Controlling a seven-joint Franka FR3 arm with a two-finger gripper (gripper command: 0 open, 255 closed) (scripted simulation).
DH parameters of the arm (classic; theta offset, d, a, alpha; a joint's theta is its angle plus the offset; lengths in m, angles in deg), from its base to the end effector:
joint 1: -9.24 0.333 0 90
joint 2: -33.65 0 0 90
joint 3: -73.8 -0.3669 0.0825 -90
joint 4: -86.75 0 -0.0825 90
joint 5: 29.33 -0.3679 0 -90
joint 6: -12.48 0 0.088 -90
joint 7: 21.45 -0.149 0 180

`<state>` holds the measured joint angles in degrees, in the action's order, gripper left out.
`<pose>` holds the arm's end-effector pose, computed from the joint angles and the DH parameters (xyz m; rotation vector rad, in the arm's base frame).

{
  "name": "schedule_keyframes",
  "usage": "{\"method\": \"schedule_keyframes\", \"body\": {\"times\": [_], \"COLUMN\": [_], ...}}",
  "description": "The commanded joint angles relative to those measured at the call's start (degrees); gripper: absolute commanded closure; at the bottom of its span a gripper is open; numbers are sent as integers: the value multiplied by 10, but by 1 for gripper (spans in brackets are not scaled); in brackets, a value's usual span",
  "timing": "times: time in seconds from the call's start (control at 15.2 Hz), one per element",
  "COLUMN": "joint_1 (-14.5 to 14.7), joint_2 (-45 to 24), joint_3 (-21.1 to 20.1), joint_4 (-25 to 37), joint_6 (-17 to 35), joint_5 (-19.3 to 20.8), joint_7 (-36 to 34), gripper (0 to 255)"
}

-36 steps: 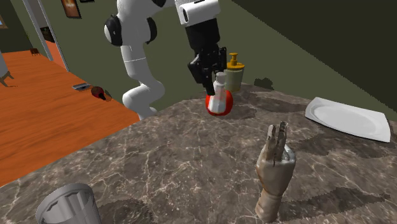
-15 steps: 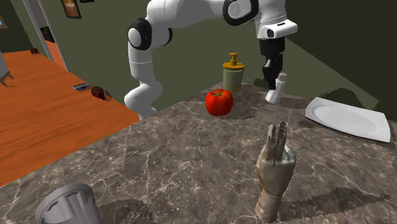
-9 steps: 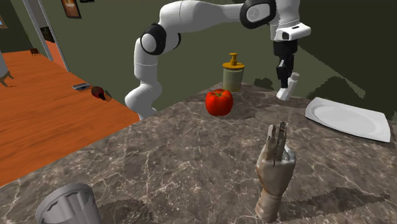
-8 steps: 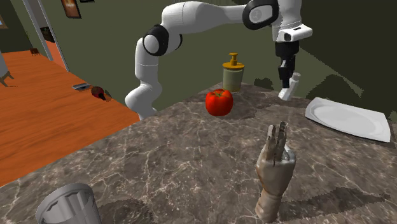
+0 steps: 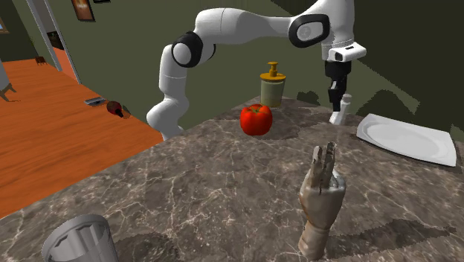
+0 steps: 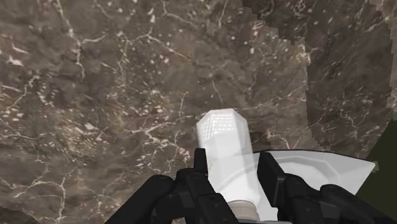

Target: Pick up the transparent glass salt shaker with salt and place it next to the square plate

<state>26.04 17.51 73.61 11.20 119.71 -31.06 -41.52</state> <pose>0.6457 0.2006 0.6142 -3.0020 0.0886 -0.3738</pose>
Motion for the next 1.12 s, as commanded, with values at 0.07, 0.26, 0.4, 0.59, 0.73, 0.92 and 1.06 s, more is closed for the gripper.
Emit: {"method": "schedule_keyframes", "body": {"times": [0.07,0.26,0.4,0.59,0.73,0.92,1.06], "joint_1": [1,1,1,1,1,1,1], "joint_2": [7,11,13,14,14,14,14], "joint_3": [0,0,0,0,0,0,0], "joint_4": [-34,-63,-81,-103,-103,-103,-103], "joint_6": [27,52,68,89,89,89,89], "joint_5": [0,0,0,-1,-1,-1,-1], "joint_7": [0,1,1,2,2,2,2], "gripper": [255,255,255,255,255,255,255]}}
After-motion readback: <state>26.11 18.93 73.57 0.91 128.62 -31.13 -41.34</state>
